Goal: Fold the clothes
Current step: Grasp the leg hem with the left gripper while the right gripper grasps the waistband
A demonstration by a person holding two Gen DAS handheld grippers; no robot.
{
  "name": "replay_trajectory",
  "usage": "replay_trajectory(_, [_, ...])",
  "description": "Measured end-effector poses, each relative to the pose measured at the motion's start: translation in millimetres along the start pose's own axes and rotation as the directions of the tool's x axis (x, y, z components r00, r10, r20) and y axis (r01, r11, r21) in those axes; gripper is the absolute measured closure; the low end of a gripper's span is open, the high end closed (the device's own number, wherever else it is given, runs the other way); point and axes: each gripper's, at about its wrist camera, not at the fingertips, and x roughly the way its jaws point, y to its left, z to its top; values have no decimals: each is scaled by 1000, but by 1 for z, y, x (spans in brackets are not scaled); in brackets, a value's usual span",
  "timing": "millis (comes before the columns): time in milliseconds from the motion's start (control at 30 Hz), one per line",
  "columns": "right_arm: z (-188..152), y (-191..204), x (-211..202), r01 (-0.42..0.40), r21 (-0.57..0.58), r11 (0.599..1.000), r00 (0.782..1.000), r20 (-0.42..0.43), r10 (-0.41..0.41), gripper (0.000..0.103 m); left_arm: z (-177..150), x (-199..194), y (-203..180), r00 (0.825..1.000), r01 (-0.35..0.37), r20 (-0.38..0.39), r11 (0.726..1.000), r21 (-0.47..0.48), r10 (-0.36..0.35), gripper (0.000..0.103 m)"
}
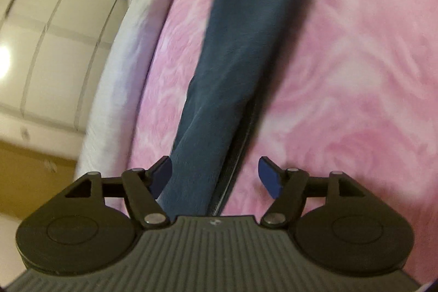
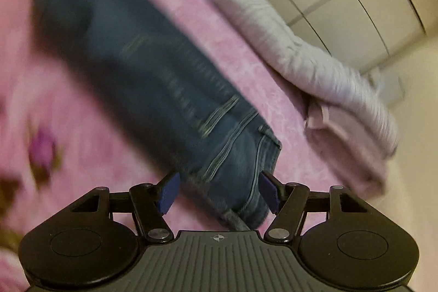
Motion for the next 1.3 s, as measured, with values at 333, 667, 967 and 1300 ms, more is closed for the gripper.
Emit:
replay_trajectory(333, [6,57,58,101,-347,933,995,27,-97,38,6,55,-12,998,-63,8,981,183,63,33])
replay_trajectory(667, [-2,56,56,125,-305,944,992,47,-116,38,-73,67,2,975,-118,-161,972,201,152,36])
replay_trajectory(967, [3,67,44,120,-322,939,992,11,-123,38,-97,103,28,985,-78,-138,975,208,109,34])
replay_trajectory(1300, [-2,69,37,136,-340,931,990,9,-141,38,-115,96,11,978,-113,-128,928,356,168,60])
